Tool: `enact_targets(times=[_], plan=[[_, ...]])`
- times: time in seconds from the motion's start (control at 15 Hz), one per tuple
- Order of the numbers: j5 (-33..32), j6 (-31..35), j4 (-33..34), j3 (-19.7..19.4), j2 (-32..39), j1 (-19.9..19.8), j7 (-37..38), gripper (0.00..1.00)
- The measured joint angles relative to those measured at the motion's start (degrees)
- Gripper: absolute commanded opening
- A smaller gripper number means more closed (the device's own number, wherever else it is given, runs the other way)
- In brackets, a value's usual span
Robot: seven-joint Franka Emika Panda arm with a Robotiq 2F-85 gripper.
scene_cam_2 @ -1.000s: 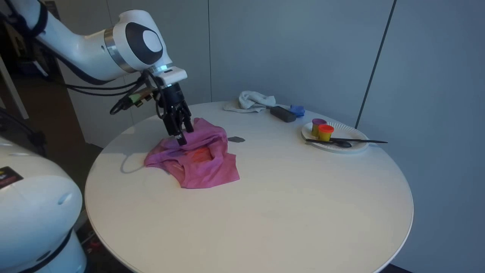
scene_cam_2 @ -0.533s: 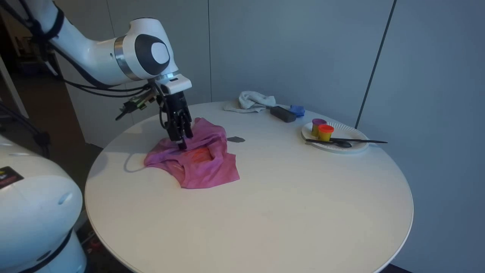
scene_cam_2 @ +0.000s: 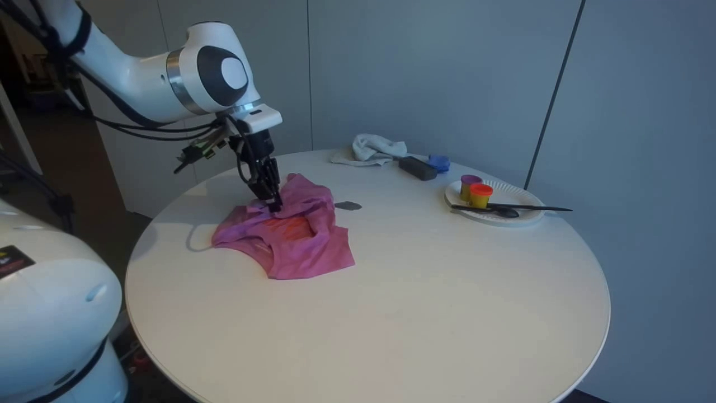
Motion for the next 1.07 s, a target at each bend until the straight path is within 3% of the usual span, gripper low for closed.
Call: enact_targets(times=[0.53,1.07], plan=[[-14.19,-8.60,4.70,6.46,-5.25,1.06,-2.26,0.08],[-34.37,-13.10,10.44,2.11,-0.14,-4.91,-3.68,0.06]])
